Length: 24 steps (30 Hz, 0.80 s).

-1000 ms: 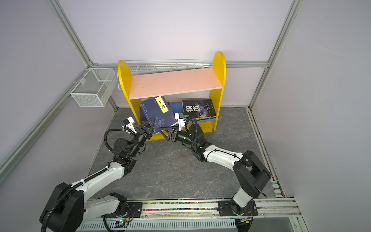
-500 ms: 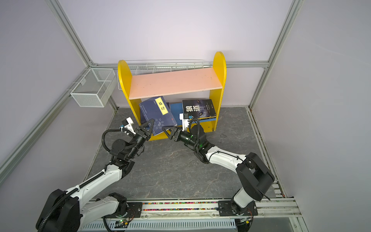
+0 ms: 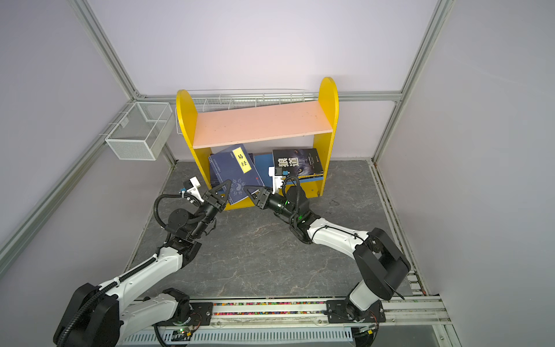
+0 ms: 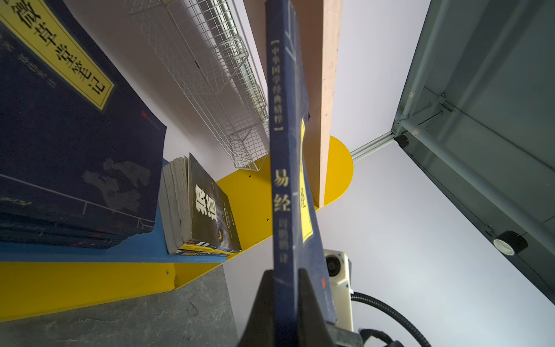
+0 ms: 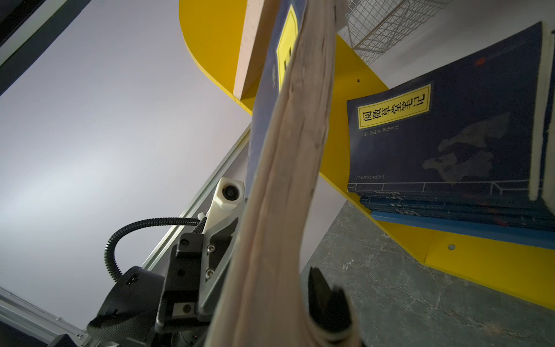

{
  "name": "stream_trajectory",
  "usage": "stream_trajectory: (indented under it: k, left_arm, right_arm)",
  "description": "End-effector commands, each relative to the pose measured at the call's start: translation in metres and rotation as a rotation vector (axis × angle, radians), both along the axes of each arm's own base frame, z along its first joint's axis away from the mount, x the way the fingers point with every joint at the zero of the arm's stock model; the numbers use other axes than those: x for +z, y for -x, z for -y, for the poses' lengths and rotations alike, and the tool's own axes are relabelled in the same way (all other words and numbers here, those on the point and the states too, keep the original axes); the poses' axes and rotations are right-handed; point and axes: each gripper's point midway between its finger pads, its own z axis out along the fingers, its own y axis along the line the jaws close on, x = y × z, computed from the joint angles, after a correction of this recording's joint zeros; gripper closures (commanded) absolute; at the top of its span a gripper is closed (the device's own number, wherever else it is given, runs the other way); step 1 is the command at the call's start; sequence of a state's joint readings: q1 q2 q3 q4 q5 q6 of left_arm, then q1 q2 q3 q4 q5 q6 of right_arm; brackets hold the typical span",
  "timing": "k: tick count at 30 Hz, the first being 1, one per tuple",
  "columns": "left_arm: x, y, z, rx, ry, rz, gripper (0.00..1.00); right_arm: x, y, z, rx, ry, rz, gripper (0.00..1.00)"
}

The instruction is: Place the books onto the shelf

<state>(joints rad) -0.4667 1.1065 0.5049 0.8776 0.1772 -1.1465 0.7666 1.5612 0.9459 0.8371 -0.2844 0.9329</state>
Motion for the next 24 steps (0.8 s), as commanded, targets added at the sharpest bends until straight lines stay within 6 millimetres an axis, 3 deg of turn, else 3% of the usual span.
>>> stream_trajectory:
  k: [1,3,4,5,8,11,15,20,24]
  left_arm:
    - [-0.005,0.012,0.009,-0.054,-0.072,0.006,1.0]
    - [-0.012,0.013,0.008,-0.042,-0.118,0.001,0.98]
    - [-0.014,0.014,0.005,-0.038,-0.119,-0.007,0.83]
    - [-0.016,0.015,0.0,-0.03,-0.116,-0.029,0.61]
    - [-0.019,0.018,-0.017,-0.025,-0.138,-0.078,0.28]
    - [-0.025,0.022,-0.037,-0.027,-0.202,-0.144,0.17]
    - [-0.039,0.031,-0.041,-0.107,-0.359,-0.216,0.15]
    - [-0.038,0.048,-0.025,-0.253,-0.456,-0.174,0.14]
    - [-0.039,0.055,-0.012,-0.366,-0.453,-0.156,0.14]
  right_arm:
    - [0.027,-0.006,0.017,-0.079,-0.031,0.061,0.84]
    - [0.022,-0.008,0.017,-0.063,-0.006,0.048,0.88]
    - [0.017,-0.008,0.018,-0.045,0.011,0.04,0.89]
    - [0.013,-0.008,0.019,-0.014,0.024,0.038,0.88]
    - [0.002,-0.002,0.023,0.134,0.083,0.013,0.89]
    - [0.0,0.012,0.034,0.299,0.113,0.016,0.89]
    - [-0.006,0.034,0.052,0.468,0.207,0.006,0.89]
    - [-0.014,0.077,0.066,0.658,0.336,0.022,0.88]
    - [-0.002,0.091,0.071,0.692,0.307,0.064,0.88]
